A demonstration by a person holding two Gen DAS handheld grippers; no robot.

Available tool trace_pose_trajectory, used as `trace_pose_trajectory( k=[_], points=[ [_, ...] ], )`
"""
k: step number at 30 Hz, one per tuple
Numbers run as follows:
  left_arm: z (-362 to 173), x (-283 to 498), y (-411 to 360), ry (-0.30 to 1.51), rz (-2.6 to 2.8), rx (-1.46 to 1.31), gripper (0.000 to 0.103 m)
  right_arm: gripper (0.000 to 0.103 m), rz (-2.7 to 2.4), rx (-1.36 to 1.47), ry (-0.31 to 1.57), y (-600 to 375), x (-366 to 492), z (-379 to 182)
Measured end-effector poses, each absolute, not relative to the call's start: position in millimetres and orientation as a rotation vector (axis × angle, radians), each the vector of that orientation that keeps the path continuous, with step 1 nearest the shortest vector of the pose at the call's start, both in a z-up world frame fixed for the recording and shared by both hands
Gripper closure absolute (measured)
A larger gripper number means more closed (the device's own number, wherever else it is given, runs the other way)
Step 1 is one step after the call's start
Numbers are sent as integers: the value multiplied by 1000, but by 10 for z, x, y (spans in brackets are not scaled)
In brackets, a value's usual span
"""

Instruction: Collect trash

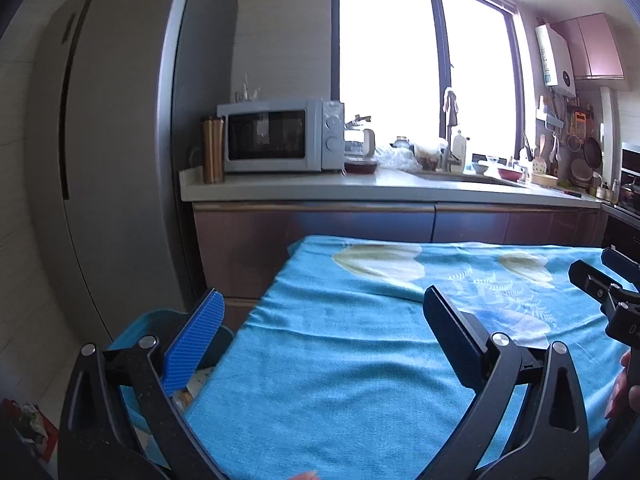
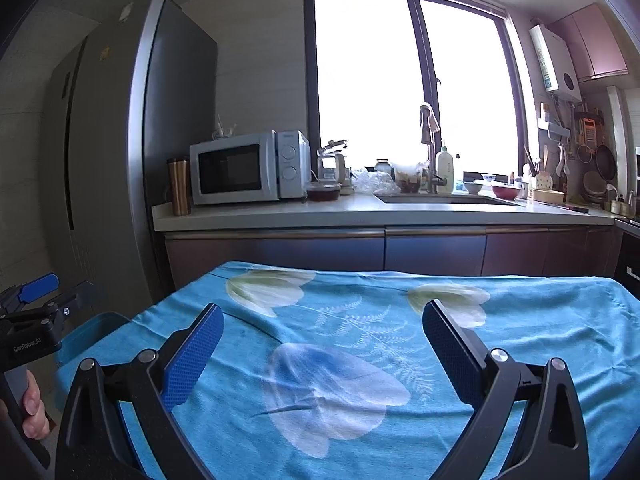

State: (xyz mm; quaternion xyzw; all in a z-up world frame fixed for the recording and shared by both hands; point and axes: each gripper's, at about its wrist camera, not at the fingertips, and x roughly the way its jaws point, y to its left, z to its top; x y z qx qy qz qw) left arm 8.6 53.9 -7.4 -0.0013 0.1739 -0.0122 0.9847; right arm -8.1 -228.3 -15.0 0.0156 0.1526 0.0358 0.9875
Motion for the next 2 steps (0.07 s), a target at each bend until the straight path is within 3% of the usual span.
trace_pose_trajectory(
  k=[2],
  points=[
    [-155, 305, 505, 435, -56, -10, 5, 7, 18, 20, 401, -2460, 96, -231]
  ],
)
